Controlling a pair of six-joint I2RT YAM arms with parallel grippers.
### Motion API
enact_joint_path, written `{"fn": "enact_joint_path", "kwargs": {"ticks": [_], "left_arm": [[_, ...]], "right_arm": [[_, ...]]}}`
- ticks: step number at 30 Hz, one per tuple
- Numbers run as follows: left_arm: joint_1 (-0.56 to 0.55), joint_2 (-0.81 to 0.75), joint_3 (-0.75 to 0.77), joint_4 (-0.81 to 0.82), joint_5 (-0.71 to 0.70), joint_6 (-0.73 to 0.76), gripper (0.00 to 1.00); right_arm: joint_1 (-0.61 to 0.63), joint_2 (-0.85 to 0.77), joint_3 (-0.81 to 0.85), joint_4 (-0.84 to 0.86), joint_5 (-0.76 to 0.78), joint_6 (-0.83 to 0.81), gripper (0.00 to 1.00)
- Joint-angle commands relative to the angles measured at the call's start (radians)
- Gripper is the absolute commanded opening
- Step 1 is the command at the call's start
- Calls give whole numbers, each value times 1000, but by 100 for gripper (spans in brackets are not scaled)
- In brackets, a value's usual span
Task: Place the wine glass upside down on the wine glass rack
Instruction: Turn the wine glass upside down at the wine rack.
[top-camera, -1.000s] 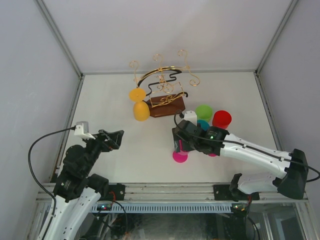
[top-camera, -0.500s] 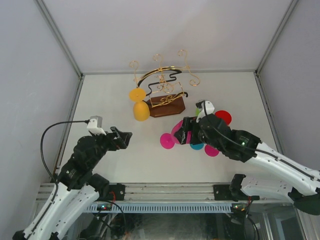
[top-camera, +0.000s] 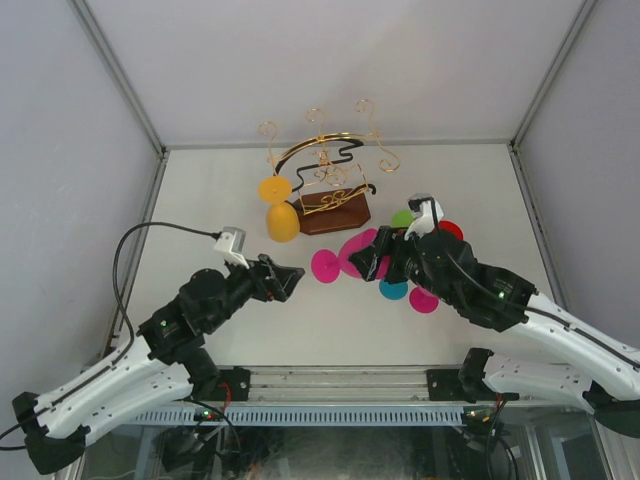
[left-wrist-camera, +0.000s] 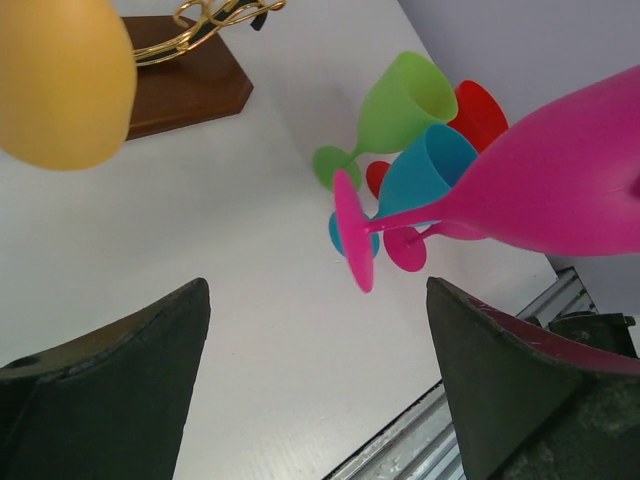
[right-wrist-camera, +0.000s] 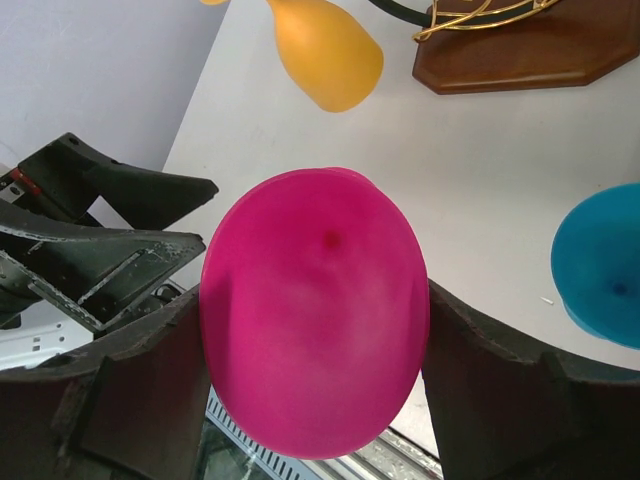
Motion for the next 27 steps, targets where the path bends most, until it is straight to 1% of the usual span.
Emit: {"fn": "enact_joint_path", "kwargs": {"ticks": [1, 6, 12, 18, 23, 27], "left_arm": [[-32, 62, 21, 162, 2, -43, 90], [-49, 120, 26, 198, 6, -45, 82], [-50, 144, 22, 227, 17, -72, 71], [-50, 167, 29, 247, 38, -79, 54], [-50, 176, 37, 257, 51, -87, 43], [-50, 168, 32, 257, 40, -90, 29]], "right_arm": [[4, -27, -11, 92, 0, 24, 49], [5, -42, -23, 113, -17, 26, 48], [4, -64, -31, 140, -49, 22, 48], [6, -65, -36, 164, -76, 19, 48], [5, -72, -49, 192, -87, 21, 48], [9, -70, -50, 197, -96, 17, 47]]}}
